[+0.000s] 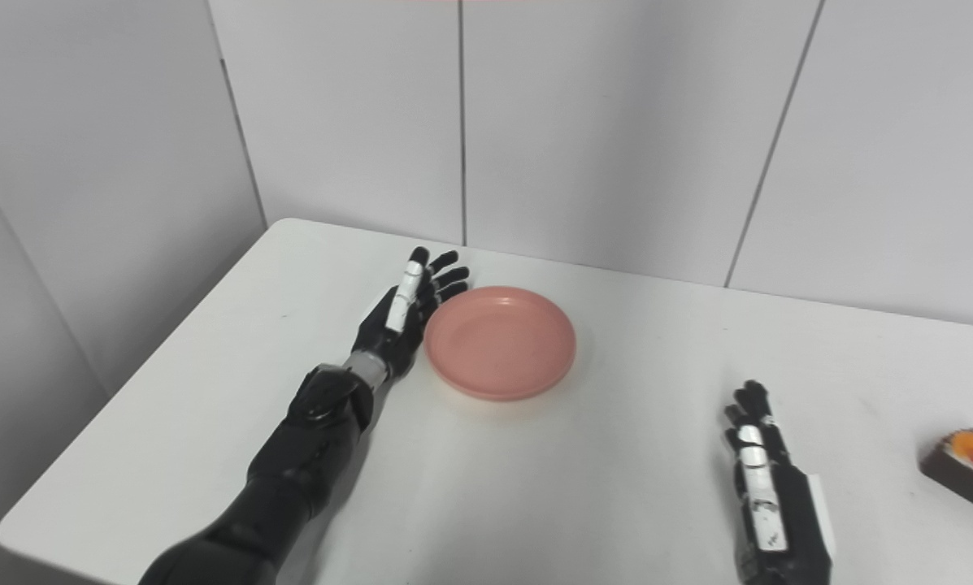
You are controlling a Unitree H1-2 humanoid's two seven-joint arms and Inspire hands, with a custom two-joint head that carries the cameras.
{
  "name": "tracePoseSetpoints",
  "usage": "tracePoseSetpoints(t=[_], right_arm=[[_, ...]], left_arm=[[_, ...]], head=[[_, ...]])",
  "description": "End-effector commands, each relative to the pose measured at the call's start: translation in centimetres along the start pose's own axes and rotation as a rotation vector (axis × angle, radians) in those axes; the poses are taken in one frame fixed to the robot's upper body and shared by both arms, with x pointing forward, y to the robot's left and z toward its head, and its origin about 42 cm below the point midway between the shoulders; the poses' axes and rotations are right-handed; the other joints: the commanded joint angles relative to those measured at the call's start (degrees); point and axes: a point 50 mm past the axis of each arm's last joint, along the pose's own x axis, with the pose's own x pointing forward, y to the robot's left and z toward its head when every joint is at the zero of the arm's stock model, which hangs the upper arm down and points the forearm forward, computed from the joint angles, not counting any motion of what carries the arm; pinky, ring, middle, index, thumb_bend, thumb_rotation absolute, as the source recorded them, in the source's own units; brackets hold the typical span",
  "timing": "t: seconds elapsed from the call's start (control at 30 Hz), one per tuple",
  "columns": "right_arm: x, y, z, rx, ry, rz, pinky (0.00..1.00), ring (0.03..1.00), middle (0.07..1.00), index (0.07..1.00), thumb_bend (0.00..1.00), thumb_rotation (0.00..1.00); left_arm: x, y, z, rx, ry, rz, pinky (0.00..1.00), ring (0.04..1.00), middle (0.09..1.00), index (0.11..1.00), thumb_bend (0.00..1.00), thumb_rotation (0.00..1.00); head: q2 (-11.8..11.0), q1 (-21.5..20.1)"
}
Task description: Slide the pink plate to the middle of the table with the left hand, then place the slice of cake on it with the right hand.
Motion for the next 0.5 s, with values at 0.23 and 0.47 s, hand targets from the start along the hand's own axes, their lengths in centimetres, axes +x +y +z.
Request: tracePoseSetpoints(t=[0.23, 0.47], right_arm=[[0.6, 1.0, 1.2, -0.003, -0.035, -0.017, 0.99, 0.939, 0.953, 0.952, 0.61, 0.87], [1.5, 1.3, 1.6, -0.001, -0.052, -0.033, 0.97, 0.944, 0.956, 0.956, 0.64, 0.88]], left_arm=[[-0.4, -2.0, 2.5, 0.029, 0.019, -0.141, 0.97, 0.950, 0.913, 0.927, 0.80, 1.00], [-1.9, -3.2, 2.7, 0.051, 0.031, -0.189, 0.98, 0.944, 0.919, 0.932, 0.77, 1.00]], head=[[2.0, -6.4], [3.4, -11.3]])
